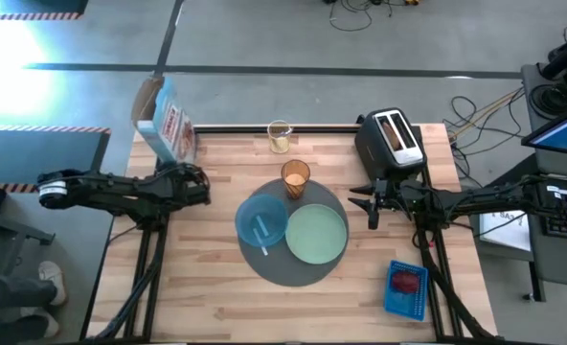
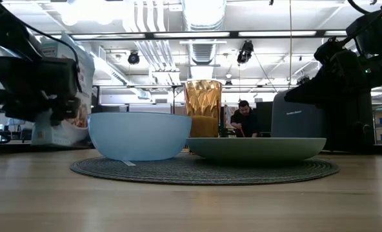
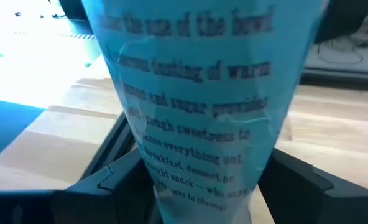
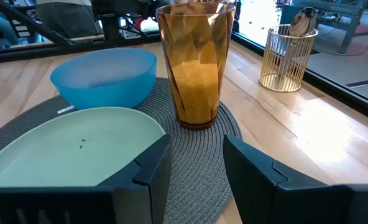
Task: Arrange a breakfast setting
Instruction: Pour the cereal from the cereal box into a blue bowl
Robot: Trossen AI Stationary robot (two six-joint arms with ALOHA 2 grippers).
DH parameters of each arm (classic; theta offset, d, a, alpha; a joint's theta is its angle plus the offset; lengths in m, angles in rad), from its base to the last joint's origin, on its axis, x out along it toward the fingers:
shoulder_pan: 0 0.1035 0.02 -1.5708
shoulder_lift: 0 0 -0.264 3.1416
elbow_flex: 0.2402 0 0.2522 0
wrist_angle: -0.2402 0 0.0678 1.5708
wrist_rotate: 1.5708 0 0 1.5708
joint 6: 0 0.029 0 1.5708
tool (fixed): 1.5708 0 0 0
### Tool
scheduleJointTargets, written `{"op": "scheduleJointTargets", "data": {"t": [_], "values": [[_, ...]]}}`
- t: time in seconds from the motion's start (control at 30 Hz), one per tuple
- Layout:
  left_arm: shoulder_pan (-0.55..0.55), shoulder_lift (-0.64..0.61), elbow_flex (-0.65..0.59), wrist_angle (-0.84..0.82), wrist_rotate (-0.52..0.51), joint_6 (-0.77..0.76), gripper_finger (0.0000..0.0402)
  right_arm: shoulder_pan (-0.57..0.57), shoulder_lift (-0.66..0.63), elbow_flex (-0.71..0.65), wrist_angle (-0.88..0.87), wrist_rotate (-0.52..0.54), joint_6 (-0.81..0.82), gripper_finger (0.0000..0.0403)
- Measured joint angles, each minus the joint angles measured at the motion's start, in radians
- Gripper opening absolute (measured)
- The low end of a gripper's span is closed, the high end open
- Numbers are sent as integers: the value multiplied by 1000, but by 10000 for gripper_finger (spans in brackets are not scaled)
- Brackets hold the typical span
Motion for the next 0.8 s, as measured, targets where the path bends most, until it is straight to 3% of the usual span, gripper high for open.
{"op": "scheduleJointTargets", "data": {"t": [0.27,0.8], "values": [[6,57,-17,172,44,89,243,0,0,0,0,0,1,134],[20,287,-31,390,-174,67,271,0,0,0,0,0,0,134]]}}
